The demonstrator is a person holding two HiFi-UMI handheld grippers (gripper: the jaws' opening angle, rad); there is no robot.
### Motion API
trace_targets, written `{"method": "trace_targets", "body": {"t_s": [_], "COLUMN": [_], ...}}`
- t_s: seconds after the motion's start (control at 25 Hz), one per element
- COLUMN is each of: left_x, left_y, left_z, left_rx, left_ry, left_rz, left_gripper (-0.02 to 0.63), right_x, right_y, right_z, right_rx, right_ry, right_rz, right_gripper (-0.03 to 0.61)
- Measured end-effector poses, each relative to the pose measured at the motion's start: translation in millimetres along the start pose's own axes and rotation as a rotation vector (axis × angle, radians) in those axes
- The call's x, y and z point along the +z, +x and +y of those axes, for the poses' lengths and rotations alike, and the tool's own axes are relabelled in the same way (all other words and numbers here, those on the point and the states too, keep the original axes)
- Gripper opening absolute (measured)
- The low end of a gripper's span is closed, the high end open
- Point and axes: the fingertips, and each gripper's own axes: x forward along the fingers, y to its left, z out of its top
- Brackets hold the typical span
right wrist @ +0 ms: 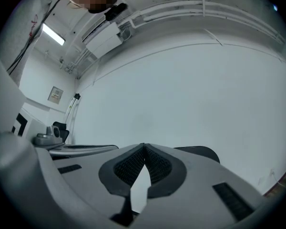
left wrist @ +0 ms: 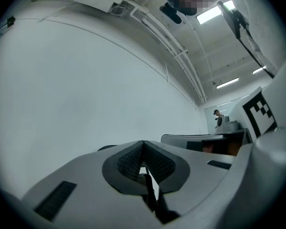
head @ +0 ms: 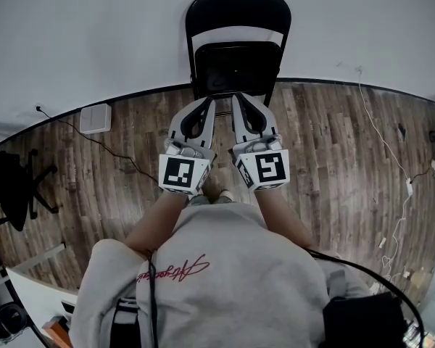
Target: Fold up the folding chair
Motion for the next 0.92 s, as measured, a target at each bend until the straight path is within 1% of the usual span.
{"method": "trace_targets", "body": {"t_s": [0.12, 0.36, 0.76, 0.92], "left_x": [-6.0, 1.1, -2.9, 0.6], "left_y": [-4.0, 0.0, 6.5, 10.3], "left_z": [-4.0, -0.5, -8.8, -15.2], "left_rx": [0.006, 0.017, -0.008, -0.023], "left_ry": [-0.007, 0.005, 0.0, 0.001], "left_rz": [0.021, 0.009, 0.017, 0.006], "left_gripper": [0.015, 0.015, 0.015, 0.015], "right_x": [-0.4, -2.4, -6.1, -8.4], "right_y": [-2.5, -1.3, -7.4, -11.0], "right_z": [-1.3, -2.0, -6.7, -11.1], "right_rx": [0.01, 0.032, 0.019, 0.014], "right_ry": [0.018, 0.041, 0.048, 0.044], "right_rz": [0.005, 0.013, 0.028, 0.036], "right_gripper": [0.015, 0.015, 0.015, 0.015]}}
